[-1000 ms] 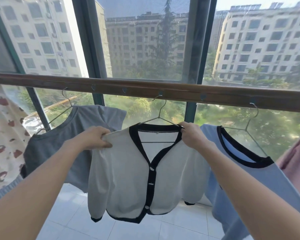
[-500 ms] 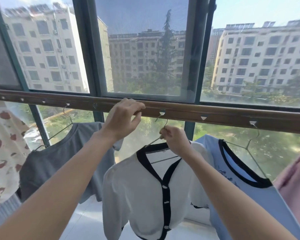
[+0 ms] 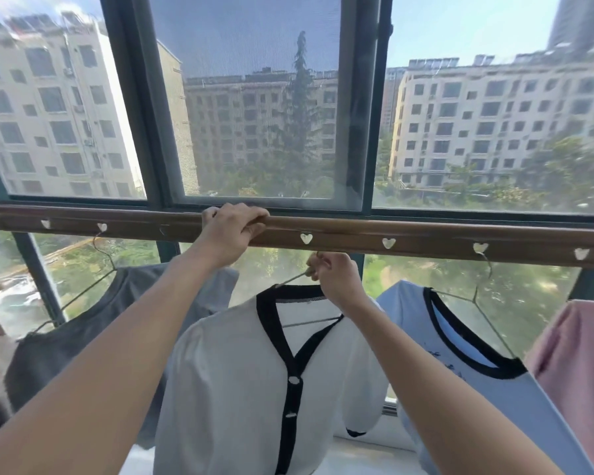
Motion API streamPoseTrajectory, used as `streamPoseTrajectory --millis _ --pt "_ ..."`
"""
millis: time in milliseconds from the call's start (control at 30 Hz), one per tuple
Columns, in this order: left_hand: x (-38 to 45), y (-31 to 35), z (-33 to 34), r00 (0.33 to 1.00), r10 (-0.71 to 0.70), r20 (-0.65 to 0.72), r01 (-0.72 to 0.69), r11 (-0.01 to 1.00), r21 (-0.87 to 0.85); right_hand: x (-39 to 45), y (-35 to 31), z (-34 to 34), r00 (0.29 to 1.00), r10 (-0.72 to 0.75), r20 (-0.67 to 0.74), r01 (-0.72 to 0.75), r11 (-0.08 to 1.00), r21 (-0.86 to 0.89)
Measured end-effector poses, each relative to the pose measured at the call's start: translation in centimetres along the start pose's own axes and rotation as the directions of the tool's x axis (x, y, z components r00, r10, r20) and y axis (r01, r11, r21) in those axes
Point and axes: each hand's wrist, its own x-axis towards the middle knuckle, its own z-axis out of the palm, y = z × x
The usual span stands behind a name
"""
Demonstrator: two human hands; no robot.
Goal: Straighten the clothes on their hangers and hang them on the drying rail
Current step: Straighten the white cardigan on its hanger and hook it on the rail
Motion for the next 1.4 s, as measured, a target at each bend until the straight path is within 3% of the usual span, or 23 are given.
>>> streamPoseTrajectory --millis 100,233,467,733,867,1100,1400 --pt "-0.2 -0.1 0.2 1.000 0.006 -0.014 -0.006 0.999 -0.032 0.2 0.4 0.0 0.997 0.064 -0.045 -0.061 0.996 0.069" --pt "-0.3 -0.1 0.3 0.999 0.022 -0.038 -0.024 0.998 -0.055 -0.5 1.4 0.6 0.995 0.098 -0.029 -0.098 0.995 0.013" --pt "-0.5 0.0 0.1 0.999 0.025 -0.049 -0.028 0.997 -0.072 -2.4 0.9 2.3 0.968 0.217 0.129 -0.217 0.976 -0.008" --pt "-0.7 -0.8 -1.0 0.993 0.121 0.007 -0.119 0.984 -0.131 -4.5 0.1 2.8 0.929 0.359 0.085 -0.367 0.924 0.104" --pt "-1.1 -3.1 -3.1 0.982 0.188 0.020 -0.184 0.975 -0.126 -5.9 -1.9 4.0 0.929 0.369 -0.015 -0.366 0.925 0.107" --pt "-3.6 -9.6 -7.1 0.988 0.153 0.015 -0.148 0.972 -0.182 -7.9 -4.0 6.9 0.940 0.332 -0.085 -0.331 0.943 0.026" --pt "-4.8 -12.4 -6.3 0.981 0.184 0.054 -0.178 0.979 -0.097 -7.9 -5.2 10.9 0.956 0.235 -0.175 -0.230 0.972 0.051"
